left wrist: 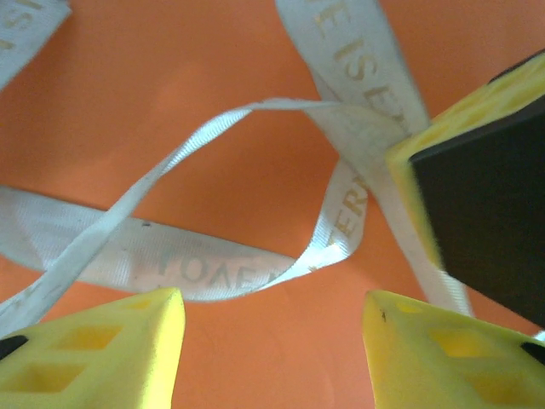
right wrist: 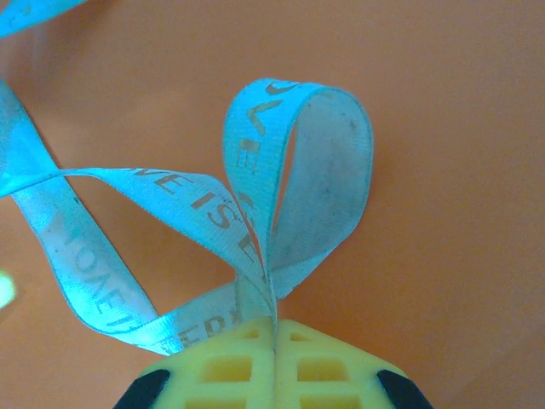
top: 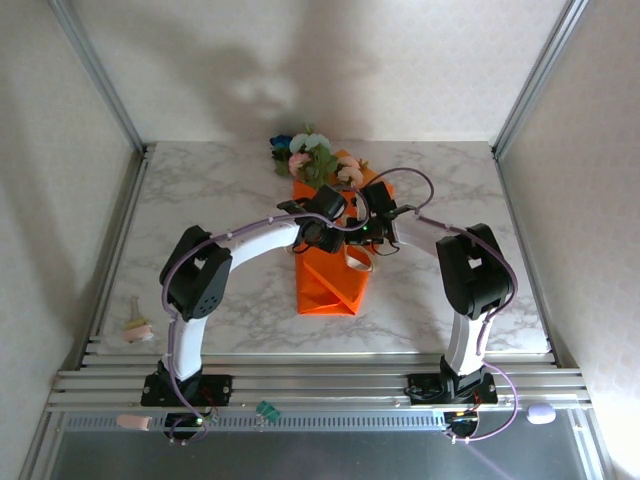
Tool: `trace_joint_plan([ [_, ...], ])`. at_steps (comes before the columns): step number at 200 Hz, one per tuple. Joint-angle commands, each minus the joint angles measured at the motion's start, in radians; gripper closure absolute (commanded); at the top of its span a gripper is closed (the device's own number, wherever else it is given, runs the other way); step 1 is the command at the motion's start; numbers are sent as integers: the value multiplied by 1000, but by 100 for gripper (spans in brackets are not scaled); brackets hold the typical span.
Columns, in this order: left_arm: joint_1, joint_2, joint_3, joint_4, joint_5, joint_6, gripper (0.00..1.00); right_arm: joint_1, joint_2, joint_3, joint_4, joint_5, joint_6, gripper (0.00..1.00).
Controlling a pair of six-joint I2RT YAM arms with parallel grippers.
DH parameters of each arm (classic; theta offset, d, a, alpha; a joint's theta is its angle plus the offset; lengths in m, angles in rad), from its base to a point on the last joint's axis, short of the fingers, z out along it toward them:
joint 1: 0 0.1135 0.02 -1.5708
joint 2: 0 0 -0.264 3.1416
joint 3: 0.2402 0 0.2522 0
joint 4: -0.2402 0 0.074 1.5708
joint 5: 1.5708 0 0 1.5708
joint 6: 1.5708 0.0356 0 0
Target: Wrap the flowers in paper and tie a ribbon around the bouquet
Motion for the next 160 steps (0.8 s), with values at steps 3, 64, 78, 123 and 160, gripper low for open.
trace_joint_plan([
  [3, -22, 22, -13, 19, -58, 136, 45, -9, 19, 32, -16, -44, 28, 98],
  [64, -34, 75, -6, 90, -131, 207, 43, -17, 32, 46, -31, -77, 36, 98],
  [78, -39, 97, 11, 81, -122, 219, 43, -18, 34, 46, -33, -78, 39, 98],
  [123, -45, 141, 29, 89, -112, 220, 60, -19, 31, 52, -36, -80, 47, 98],
  [160, -60, 110, 28, 90, -149, 169, 100, -20, 17, 53, -42, -59, 65, 97],
])
